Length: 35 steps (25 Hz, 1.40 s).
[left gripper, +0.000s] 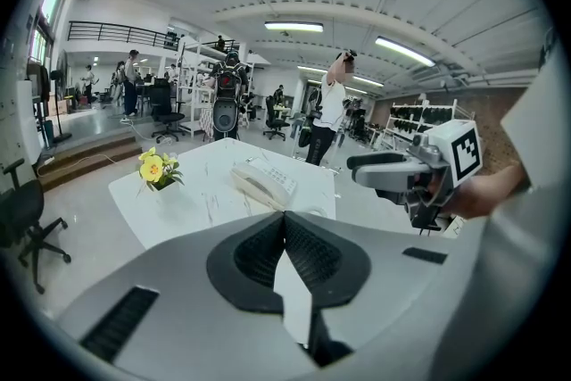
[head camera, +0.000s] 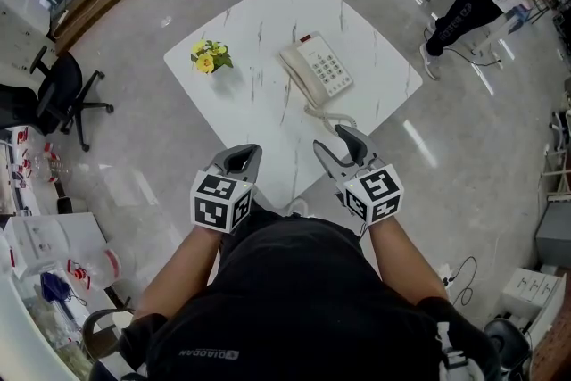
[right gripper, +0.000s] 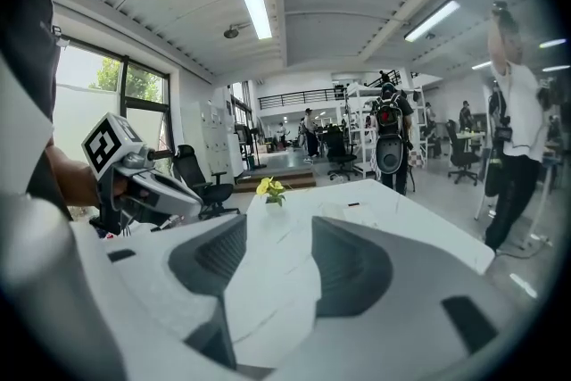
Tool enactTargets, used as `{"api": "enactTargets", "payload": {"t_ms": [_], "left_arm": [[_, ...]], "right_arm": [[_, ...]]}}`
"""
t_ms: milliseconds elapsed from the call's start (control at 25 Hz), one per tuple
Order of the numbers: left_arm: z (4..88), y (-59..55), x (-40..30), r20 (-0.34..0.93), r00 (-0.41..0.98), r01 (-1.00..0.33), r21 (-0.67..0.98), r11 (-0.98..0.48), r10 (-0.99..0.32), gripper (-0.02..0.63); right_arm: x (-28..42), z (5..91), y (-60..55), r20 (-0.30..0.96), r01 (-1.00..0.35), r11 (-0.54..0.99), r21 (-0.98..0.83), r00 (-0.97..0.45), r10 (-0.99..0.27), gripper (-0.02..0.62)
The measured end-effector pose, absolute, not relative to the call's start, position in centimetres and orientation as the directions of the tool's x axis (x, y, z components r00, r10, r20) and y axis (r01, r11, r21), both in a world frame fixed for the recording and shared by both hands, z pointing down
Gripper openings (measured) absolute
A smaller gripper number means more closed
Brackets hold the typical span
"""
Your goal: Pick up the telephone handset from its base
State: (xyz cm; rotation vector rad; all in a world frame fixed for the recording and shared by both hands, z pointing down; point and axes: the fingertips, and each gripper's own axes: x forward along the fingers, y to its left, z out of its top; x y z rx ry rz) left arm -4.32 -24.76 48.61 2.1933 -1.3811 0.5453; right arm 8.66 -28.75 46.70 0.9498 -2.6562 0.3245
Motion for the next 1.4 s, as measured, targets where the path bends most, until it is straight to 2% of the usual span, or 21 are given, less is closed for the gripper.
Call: {"api": "enactTargets", "payload": {"t_ms": [680,1240,1400], "left_arm": [[50.3,-24.3,-7.4,0.582,0.388,-0.921,0.22,-0.321,-0.714,0.002],[51.9,-23.7,-11.9,0.6,0.319,-0.948,0.215,-0.236,-0.733,0.002],[52.2,-23.5,-13.0,0.611,0.303,-0.953,0.214,-0.217,-0.731,0.002]], "right_arm": [[8.1,48.4,-34.5,0.423,-0.698,0.715,-0.046,-0.662,-0.619,0.212],[4.9,54.3,-42.1,0.574,-0.682,0.731,0.021,-0.59,-0.568,0.212],[4.2,55.9,-44.8,0.602,-0.698,0.716,-0.016,-0.579,-0.551,0.212]]}}
